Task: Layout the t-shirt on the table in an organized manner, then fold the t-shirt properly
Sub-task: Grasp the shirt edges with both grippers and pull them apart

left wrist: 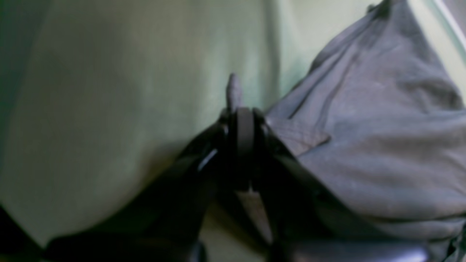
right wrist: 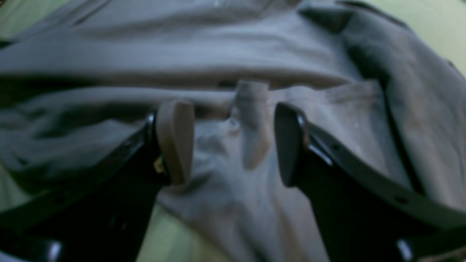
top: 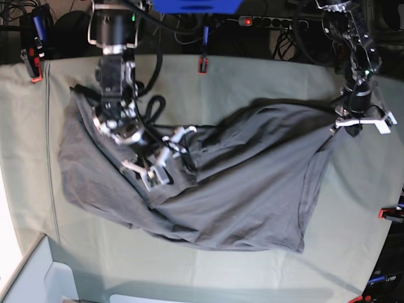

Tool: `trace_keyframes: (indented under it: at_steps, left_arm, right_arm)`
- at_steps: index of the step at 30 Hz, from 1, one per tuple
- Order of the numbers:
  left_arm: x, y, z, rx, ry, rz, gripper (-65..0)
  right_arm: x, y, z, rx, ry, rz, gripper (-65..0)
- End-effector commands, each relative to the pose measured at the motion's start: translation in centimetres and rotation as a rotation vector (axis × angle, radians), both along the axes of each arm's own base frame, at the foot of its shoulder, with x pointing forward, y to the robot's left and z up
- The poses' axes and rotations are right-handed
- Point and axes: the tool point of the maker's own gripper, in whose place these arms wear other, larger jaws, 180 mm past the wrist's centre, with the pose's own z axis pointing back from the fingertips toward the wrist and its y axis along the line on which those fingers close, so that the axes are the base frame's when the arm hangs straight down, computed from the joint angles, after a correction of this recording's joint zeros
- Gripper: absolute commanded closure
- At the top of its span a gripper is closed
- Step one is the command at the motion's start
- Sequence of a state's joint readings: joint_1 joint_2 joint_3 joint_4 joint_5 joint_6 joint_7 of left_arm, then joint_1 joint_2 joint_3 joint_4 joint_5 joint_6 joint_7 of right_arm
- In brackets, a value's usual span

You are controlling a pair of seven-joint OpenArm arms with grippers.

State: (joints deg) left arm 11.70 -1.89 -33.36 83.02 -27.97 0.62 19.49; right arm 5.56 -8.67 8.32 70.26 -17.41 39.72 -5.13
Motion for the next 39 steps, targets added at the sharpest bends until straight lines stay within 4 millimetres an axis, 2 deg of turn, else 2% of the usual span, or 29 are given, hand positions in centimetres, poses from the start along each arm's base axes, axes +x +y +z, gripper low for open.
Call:
trace_keyframes:
  at_steps: [1, 4, 12, 21, 24, 26, 34, 39]
  left_arm:
    - [0.5, 0.3, 0.7, 0.014, -0.028, 0.001, 0.0]
    - [0.8, 0.3, 0.1, 0.004, -0.016, 0.006, 0.0]
    - [0.4, 0.3, -0.9, -0.006, 0.006, 0.01, 0.0]
    - [0.3, 0.9, -0.7, 0.004, 0.011, 0.006, 0.0]
    - [0.3, 1.1, -0.7, 0.008, 0.011, 0.007, 0.0]
    - [0.2, 1.8, -0.4, 0.026, 0.013, 0.004, 0.0]
    - [0.4, 4.0, 0.8, 0.085, 0.013, -0.005, 0.0]
    - [0.8, 4.1, 1.2, 0.089, 0.0, -0.003, 0.0]
  right_arm:
    - [1.5, 0.7, 1.3, 0.037, -0.037, 0.005, -35.7]
    - [3.3, 1.5, 1.0, 0.056, -0.013, 0.023, -35.7]
    - [6.4, -1.9, -0.7, -0.011, 0.038, -0.01, -35.8]
    - [9.5, -4.0, -0.6, -0.039, 0.066, -0.041, -35.8]
    - [10.3, -5.4, -0.5, -0.059, 0.069, -0.051, -35.8]
    - [10.5, -6.1, -0.8, -0.066, 0.084, -0.055, -35.8]
    - [8.6, -9.7, -3.5, -0.115, 0.151, -0.084, -35.7]
    - [7.0, -10.7, -5.0, -0.131, 0.186, -0.091, -35.7]
